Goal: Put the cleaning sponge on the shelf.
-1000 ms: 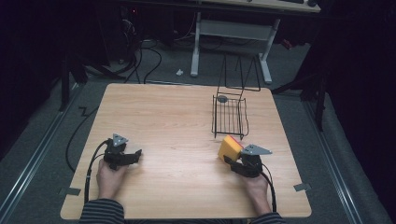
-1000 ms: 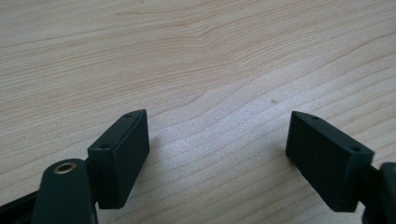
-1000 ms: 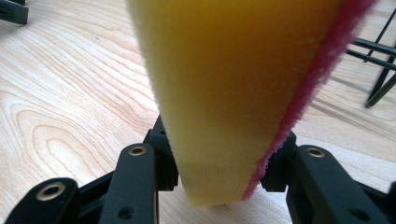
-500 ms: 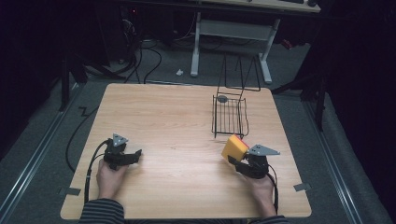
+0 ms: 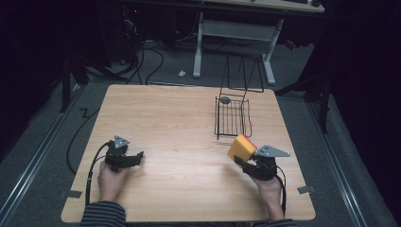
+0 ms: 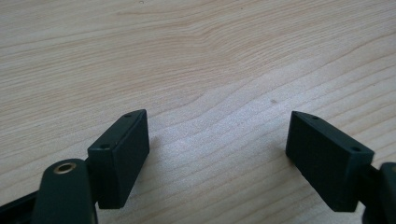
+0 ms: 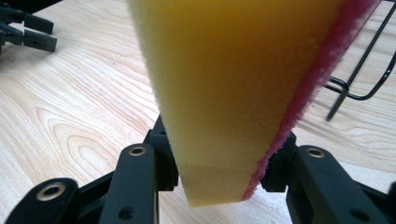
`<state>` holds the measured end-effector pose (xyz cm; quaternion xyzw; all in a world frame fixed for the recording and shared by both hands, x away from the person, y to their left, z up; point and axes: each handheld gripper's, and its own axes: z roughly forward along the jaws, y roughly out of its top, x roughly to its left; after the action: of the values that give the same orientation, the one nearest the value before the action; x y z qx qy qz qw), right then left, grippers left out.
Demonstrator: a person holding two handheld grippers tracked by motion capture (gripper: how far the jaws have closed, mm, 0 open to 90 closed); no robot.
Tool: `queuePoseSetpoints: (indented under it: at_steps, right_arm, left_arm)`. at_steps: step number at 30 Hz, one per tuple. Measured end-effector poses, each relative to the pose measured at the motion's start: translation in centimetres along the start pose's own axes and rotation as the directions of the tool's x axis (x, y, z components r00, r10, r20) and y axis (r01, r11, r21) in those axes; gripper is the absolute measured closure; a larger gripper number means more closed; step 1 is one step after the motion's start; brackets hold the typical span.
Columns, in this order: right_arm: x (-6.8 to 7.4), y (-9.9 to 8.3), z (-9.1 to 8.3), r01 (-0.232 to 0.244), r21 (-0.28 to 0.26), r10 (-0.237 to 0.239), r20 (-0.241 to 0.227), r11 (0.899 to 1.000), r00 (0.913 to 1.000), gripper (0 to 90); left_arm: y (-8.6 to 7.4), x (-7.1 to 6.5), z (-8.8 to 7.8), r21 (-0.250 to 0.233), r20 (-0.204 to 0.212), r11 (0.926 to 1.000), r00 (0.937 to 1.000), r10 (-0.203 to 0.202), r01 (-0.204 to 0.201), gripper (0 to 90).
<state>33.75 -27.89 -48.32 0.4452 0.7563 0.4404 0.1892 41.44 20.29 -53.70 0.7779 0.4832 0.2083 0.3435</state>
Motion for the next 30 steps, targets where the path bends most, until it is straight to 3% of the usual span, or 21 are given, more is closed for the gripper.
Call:
queuePoseSetpoints:
  at_steps: [17, 24, 30]
  right_arm:
    - [-0.5, 2.4, -1.5, 0.045, -0.022, -0.044, 0.034, 0.999, 0.9984, 58.6]
    - [-0.9, 3.3, -1.4, 0.033, -0.030, -0.032, 0.032, 0.999, 0.9990, 59.3]
    - [-1.1, 4.2, -1.2, 0.053, -0.040, -0.051, 0.048, 0.998, 0.9976, 58.6]
  left_arm:
    - [0.0, 0.0, 0.0, 0.002, 0.000, 1.0000, 1.0000, 0.002, -0.002, 22.0]
    - [0.0, 0.0, 0.0, 0.002, 0.000, 1.0000, 1.0000, 0.002, -0.002, 22.0]
    - [0.0, 0.0, 0.0, 0.002, 0.000, 1.0000, 1.0000, 0.002, -0.002, 22.0]
